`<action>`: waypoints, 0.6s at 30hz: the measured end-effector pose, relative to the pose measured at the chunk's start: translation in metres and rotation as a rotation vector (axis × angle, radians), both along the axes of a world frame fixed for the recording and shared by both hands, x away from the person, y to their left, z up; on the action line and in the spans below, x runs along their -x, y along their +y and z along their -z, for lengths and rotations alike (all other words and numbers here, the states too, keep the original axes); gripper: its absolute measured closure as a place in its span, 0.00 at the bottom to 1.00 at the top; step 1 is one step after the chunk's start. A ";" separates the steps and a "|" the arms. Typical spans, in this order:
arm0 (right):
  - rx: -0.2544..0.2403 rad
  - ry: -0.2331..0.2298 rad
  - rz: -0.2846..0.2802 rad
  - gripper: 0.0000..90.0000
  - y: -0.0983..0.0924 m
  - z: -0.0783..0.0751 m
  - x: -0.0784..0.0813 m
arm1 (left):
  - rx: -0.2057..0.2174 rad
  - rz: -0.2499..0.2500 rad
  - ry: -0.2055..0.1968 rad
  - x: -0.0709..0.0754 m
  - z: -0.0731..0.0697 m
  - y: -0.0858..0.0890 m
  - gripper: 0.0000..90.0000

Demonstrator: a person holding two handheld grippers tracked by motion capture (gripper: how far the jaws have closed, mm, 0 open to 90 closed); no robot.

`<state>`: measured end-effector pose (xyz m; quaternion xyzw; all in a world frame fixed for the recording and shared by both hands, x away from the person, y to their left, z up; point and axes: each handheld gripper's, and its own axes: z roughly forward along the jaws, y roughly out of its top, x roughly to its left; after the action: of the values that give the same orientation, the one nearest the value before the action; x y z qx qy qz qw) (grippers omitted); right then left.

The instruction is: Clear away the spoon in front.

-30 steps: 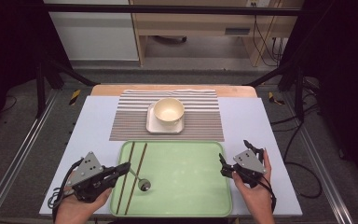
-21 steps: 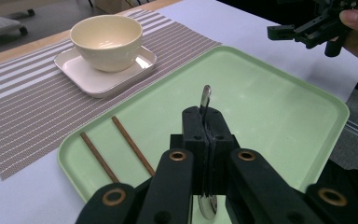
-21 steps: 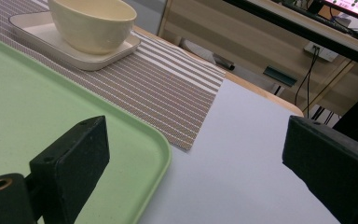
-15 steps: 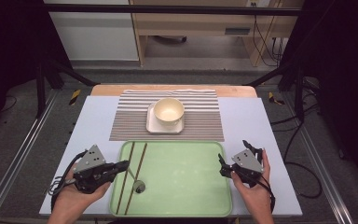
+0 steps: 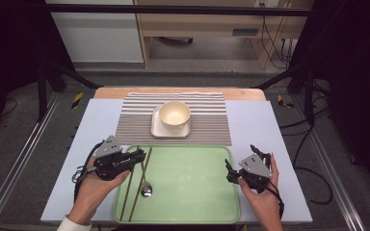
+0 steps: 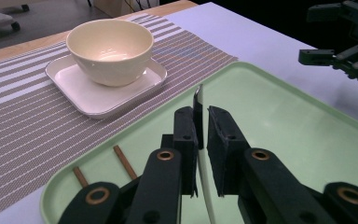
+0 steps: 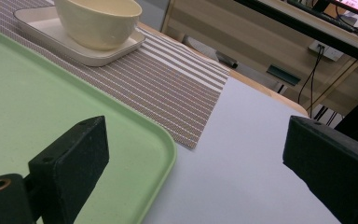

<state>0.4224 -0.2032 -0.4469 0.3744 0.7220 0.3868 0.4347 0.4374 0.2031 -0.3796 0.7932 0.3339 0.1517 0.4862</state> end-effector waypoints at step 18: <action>0.004 0.007 -0.007 0.08 0.001 0.000 0.000 | -0.042 -0.066 0.082 -0.041 0.031 -0.026 0.92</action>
<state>0.4229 -0.2017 -0.4474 0.3725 0.7255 0.3856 0.4316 0.4784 0.1774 -0.4107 0.7974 0.3764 0.1418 0.4499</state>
